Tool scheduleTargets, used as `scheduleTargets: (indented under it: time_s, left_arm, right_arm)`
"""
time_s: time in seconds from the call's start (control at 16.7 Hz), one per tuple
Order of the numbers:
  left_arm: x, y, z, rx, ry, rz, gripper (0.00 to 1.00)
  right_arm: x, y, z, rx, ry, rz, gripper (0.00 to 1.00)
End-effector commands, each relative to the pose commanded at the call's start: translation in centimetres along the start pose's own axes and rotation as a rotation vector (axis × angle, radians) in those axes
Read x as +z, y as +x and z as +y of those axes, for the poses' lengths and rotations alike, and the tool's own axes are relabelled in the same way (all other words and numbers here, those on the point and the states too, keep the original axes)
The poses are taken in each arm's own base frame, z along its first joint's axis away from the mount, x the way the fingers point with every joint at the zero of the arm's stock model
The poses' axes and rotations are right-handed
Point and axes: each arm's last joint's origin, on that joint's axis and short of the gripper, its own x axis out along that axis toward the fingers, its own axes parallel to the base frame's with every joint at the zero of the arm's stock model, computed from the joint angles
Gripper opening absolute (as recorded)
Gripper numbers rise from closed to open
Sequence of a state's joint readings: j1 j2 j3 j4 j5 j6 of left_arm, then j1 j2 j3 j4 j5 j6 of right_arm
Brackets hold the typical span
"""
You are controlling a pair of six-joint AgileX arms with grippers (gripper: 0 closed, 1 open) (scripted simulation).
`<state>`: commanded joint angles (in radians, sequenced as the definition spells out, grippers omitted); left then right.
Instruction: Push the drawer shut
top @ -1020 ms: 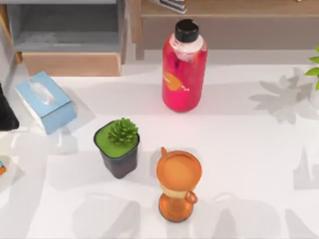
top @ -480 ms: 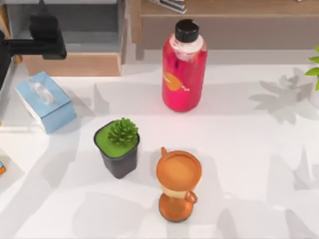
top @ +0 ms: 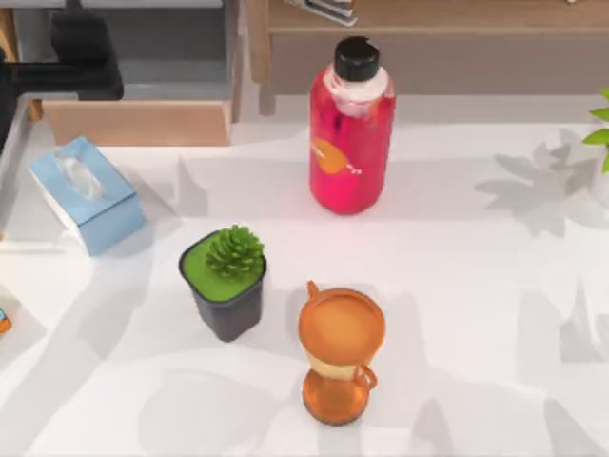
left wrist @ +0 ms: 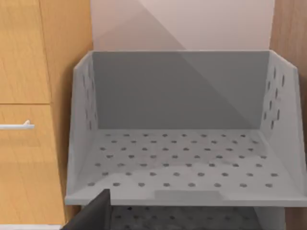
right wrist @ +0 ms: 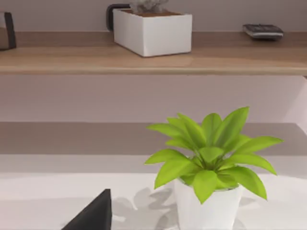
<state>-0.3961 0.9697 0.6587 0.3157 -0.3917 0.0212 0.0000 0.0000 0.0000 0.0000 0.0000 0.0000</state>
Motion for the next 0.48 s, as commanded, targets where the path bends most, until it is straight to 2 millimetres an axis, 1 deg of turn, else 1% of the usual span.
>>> scheduleTargets:
  time_s: [0.12, 0.24, 0.36, 0.48]
  left_arm:
    - [-0.5, 0.6, 0.6, 0.009, 0.035, -0.003, 1.0]
    - [-1.4, 1.6, 1.8, 0.021, 0.096, -0.01, 1.0]
    - [-2.5, 2.7, 3.5, 0.037, 0.18, -0.019, 1.0]
    - [-3.8, 3.7, 5.7, 0.055, 0.287, -0.029, 1.0]
  right_arm:
    - [0.0, 0.0, 0.0, 0.0, 0.0, 0.0, 1.0]
    - [0.0, 0.0, 0.0, 0.0, 0.0, 0.0, 1.0]
    - [0.0, 0.0, 0.0, 0.0, 0.0, 0.0, 1.0]
    - [0.0, 0.0, 0.0, 0.0, 0.0, 0.0, 1.0]
